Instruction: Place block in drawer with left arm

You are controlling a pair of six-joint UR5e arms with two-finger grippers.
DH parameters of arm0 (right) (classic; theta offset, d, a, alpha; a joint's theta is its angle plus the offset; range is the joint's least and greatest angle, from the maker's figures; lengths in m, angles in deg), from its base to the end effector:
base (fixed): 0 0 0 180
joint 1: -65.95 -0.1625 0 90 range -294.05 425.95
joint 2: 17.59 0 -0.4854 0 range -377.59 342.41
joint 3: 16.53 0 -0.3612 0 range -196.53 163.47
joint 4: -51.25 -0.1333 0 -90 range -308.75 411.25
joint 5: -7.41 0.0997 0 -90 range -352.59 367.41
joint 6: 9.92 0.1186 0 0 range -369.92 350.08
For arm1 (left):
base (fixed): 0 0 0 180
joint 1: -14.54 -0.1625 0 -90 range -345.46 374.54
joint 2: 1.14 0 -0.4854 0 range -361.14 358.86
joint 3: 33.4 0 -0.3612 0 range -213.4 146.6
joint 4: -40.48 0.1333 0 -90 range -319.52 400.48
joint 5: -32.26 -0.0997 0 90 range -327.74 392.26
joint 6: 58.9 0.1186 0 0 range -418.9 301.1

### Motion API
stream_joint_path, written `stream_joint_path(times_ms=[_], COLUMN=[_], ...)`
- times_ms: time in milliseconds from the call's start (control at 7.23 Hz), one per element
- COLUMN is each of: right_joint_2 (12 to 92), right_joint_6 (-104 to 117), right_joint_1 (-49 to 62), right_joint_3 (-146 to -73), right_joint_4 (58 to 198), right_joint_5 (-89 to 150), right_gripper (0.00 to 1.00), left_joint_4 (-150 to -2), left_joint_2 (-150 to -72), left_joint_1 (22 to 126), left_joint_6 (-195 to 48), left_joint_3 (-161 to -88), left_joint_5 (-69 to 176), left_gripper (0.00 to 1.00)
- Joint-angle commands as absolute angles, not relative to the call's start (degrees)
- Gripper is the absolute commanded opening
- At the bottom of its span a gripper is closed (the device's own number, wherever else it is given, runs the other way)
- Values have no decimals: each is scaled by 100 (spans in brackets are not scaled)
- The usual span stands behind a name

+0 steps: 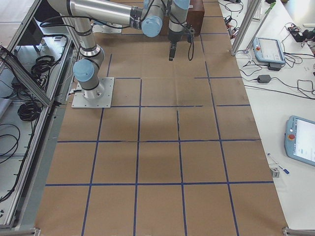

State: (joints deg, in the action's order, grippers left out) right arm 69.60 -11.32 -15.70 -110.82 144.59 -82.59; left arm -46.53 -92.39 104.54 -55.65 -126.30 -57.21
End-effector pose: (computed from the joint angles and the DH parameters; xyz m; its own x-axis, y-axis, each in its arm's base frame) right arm 0.0631 -0.4883 0.4778 -0.9926 0.1211 -0.0016 0.1207 0.9905 0.0656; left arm -0.1344 -0.4681 0.5011 -0.9983 0.0565 0.0104 0.0567 0.9982 0.0197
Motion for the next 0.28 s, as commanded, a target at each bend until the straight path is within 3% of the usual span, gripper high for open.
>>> stream_joint_path(times_ms=[0, 138], right_joint_2=[6959, 6959], right_joint_6=[-1132, -1132], right_joint_1=[-1570, -1570], right_joint_3=[-11084, -11075], right_joint_4=[14459, 14459], right_joint_5=[-8259, -8259], right_gripper=[100, 100], left_joint_4=[-4653, -4653], left_joint_2=[-9237, -9237], left_joint_1=[10454, 10454], left_joint_6=[-5565, -5565], left_joint_3=[-12630, -12630], left_joint_5=[-5721, -5721], left_gripper=[98, 98])
